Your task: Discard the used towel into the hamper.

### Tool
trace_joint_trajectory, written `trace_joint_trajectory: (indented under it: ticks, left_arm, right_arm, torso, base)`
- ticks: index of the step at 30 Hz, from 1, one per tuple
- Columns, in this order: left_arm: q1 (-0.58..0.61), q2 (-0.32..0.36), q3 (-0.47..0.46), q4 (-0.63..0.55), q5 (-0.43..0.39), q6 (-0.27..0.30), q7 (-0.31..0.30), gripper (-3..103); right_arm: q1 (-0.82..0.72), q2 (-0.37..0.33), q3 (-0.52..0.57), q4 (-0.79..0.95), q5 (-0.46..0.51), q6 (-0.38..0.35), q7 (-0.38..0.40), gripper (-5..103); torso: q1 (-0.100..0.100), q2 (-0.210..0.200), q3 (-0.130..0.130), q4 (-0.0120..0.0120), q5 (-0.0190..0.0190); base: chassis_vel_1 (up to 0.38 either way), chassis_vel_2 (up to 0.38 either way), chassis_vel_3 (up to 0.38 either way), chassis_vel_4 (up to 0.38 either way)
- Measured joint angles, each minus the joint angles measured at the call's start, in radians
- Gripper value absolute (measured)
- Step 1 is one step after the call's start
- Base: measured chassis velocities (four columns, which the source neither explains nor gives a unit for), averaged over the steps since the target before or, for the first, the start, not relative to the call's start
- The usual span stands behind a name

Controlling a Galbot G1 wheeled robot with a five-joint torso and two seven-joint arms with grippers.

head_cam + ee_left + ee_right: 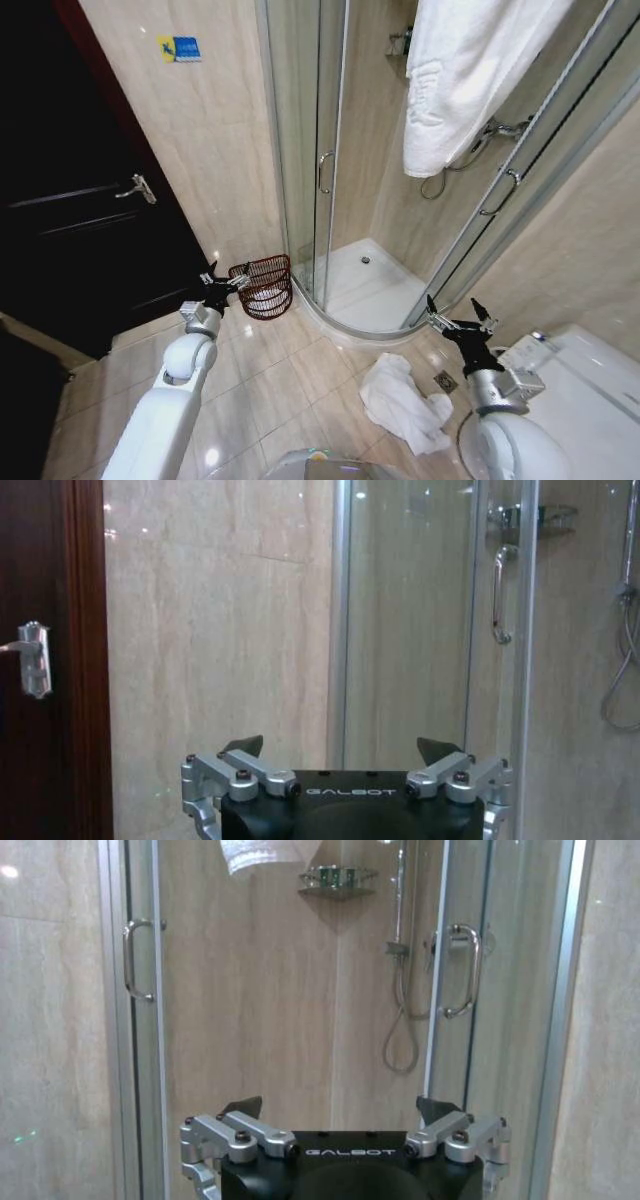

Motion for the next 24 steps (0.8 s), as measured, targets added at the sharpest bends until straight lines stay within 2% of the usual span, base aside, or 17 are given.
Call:
trace_joint_trajectory:
  ticks: [6, 7, 8, 9, 17, 20, 22, 24]
  left_arm:
    - [0.0, 0.0, 0.004, -0.001, 0.0, 0.0, 0.0, 100]
    - [0.001, -0.001, 0.018, -0.007, 0.001, 0.001, -0.002, 100]
    - [0.006, -0.005, 0.071, -0.035, 0.007, 0.007, -0.008, 100]
    - [0.01, -0.011, 0.123, -0.061, 0.012, 0.014, -0.011, 100]
    - [0.014, -0.005, 0.156, -0.084, -0.002, 0.018, -0.024, 100]
    - [0.008, -0.003, 0.152, -0.072, 0.041, 0.017, -0.038, 100]
    - [-0.008, -0.004, 0.141, -0.036, 0.121, 0.001, -0.052, 100]
    - [-0.017, -0.002, 0.126, -0.012, 0.149, -0.013, -0.052, 100]
  right_arm:
    - [0.001, 0.0, 0.005, -0.007, 0.0, 0.004, 0.001, 100]
    - [0.002, 0.0, 0.017, -0.026, -0.002, 0.016, 0.006, 100]
    - [0.008, 0.0, 0.055, -0.083, -0.011, 0.044, 0.026, 100]
    - [0.012, 0.0, 0.067, -0.1, -0.013, 0.049, 0.033, 100]
    - [0.014, -0.001, 0.081, -0.106, 0.002, 0.058, 0.028, 100]
    - [0.012, 0.0, 0.079, -0.097, 0.007, 0.058, 0.02, 100]
    - [0.008, -0.004, 0.082, -0.089, 0.02, 0.064, -0.01, 100]
    - [0.009, -0.01, 0.086, -0.086, 0.031, 0.072, -0.029, 100]
  torso:
    - [0.0, 0.0, 0.0, 0.0004, 0.0]
    - [0.0, 0.0, 0.0, 0.0006, -0.0001]
    - [0.0, 0.0, 0.0, 0.001, 0.0]
    - [0.0, 0.0, 0.0, -0.0002, 0.0002]
    - [0.0, 0.0, 0.0, 0.0003, 0.0003]
    - [0.0, 0.0, 0.0, 0.0004, 0.0002]
    - [0.0, 0.0, 0.0, 0.0003, 0.0001]
    - [0.0, 0.0, 0.0, 0.0001, 0.0]
  base:
    - [0.0, 0.0, 0.0, 0.0]
    - [0.0, 0.0, 0.0, 0.0]
    - [0.0, 0.0, 0.0, 0.0]
    - [0.0, 0.0, 0.0, 0.0]
    - [0.0, 0.0, 0.0, 0.0]
    - [0.0, 0.0, 0.0, 0.0]
    - [0.0, 0.0, 0.0, 0.0]
    - [0.0, 0.0, 0.0, 0.0]
